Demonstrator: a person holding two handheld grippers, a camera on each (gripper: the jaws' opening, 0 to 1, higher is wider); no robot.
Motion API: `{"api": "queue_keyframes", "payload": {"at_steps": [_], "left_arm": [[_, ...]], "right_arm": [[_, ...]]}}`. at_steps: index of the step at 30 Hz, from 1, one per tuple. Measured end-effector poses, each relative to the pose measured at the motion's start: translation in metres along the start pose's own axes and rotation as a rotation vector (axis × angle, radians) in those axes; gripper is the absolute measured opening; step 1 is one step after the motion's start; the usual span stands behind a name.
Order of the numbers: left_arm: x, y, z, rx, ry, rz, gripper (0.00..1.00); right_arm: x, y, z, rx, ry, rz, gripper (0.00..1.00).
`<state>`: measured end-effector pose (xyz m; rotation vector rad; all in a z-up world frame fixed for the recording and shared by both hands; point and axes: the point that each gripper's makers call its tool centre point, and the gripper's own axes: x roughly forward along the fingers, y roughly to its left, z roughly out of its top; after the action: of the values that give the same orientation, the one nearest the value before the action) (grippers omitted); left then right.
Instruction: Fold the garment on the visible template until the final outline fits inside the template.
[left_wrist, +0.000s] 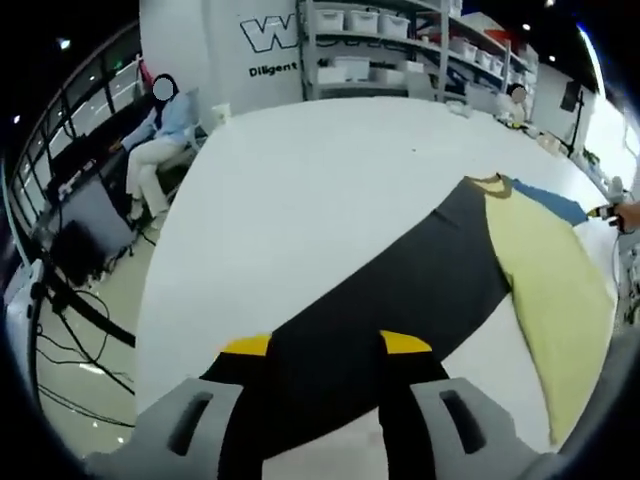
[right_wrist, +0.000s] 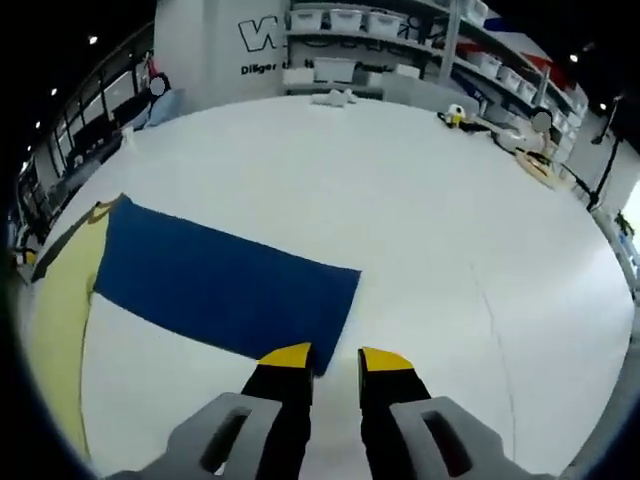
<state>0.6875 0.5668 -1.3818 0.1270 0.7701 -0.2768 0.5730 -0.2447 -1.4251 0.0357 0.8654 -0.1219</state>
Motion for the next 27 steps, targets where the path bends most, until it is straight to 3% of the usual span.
{"api": "queue_keyframes", "payload": {"at_steps": [4,5,13,15,19,21,22,27], "left_arm": [[-0.005,-0.02,0.02,-0.021,-0.1,-0.06,0.48],[-0.006,-0.025,0.02,-0.012,-0.102,-0.069,0.49],[-0.018,-0.1,0.043,0.065,-0.249,-0.258,0.6],[-0.02,-0.115,0.041,0.073,-0.252,-0.292,0.62],[-0.025,-0.158,0.035,0.115,-0.26,-0.393,0.62],[-0.027,-0.169,0.032,0.13,-0.259,-0.418,0.64],[-0.03,-0.187,0.026,0.145,-0.253,-0.452,0.64],[-0.035,-0.229,0.004,0.193,-0.223,-0.542,0.7]], "right_arm": [[-0.002,0.009,-0.002,0.04,-0.023,0.016,0.13],[-0.003,0.01,-0.003,0.043,-0.025,0.018,0.13],[0.002,0.016,-0.003,0.095,-0.052,0.016,0.14],[0.004,0.014,-0.001,0.125,-0.065,0.006,0.14],[0.007,0.016,0.002,0.113,-0.07,-0.007,0.07],[0.008,0.018,0.003,0.103,-0.07,-0.015,0.04],[0.008,0.017,0.003,0.094,-0.068,-0.018,0.03],[0.009,0.018,0.005,0.058,-0.047,-0.021,0.0]]}}
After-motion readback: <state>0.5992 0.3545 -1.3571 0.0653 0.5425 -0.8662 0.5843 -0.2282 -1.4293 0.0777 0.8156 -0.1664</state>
